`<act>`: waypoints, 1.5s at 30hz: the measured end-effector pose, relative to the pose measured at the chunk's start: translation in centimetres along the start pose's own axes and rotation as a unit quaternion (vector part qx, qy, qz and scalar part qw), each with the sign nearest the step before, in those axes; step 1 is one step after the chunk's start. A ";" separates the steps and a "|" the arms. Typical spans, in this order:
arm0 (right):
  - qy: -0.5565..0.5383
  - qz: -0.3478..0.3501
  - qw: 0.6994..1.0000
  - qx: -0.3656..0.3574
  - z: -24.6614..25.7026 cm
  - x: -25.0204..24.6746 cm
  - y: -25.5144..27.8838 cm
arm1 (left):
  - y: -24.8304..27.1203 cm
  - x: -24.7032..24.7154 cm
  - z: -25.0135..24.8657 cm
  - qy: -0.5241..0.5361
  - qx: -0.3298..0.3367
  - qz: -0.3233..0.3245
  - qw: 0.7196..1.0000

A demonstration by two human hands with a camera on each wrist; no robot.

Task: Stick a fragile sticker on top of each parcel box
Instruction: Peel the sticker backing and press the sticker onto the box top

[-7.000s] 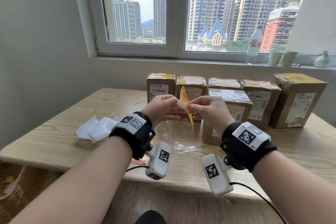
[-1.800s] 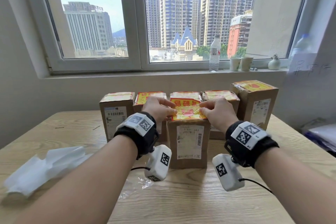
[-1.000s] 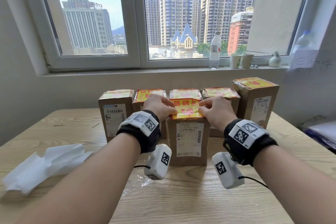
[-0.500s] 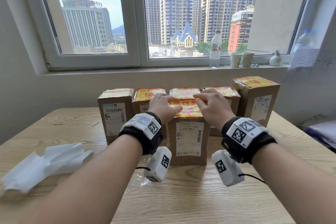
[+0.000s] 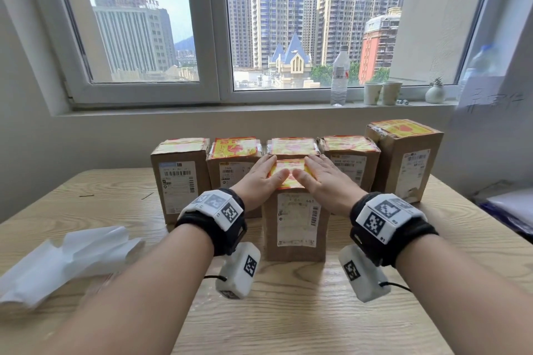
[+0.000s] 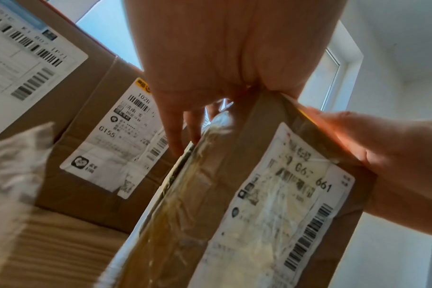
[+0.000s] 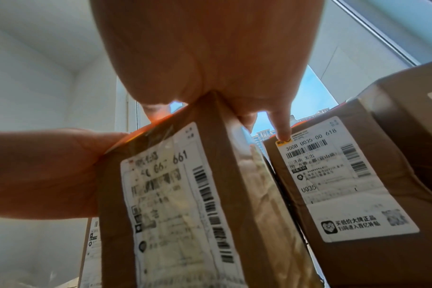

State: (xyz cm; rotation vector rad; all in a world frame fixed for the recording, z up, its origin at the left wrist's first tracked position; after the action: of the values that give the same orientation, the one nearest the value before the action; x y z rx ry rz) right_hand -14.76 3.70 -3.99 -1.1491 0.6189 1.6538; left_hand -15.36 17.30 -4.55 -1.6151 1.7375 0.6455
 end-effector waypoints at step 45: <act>-0.370 -0.046 0.920 -0.122 15.7 -2.3 2.9 | 16.3 -21.6 5.2 0.244 -0.096 -0.206 0.943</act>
State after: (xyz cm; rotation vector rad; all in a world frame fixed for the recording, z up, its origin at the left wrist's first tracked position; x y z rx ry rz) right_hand -23.47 14.46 4.32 -0.6111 -0.1274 1.9424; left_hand -30.56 37.24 6.88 -2.3428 1.6082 0.2225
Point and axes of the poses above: each hand's wrist, its own y-axis away from the middle knuckle, its own x-axis out of the palm, z = x × y, the point moved 8 cm from there along -y, towards the middle knuckle, and after that the axes turned 1 degree about -x, right-handed, at the moved point
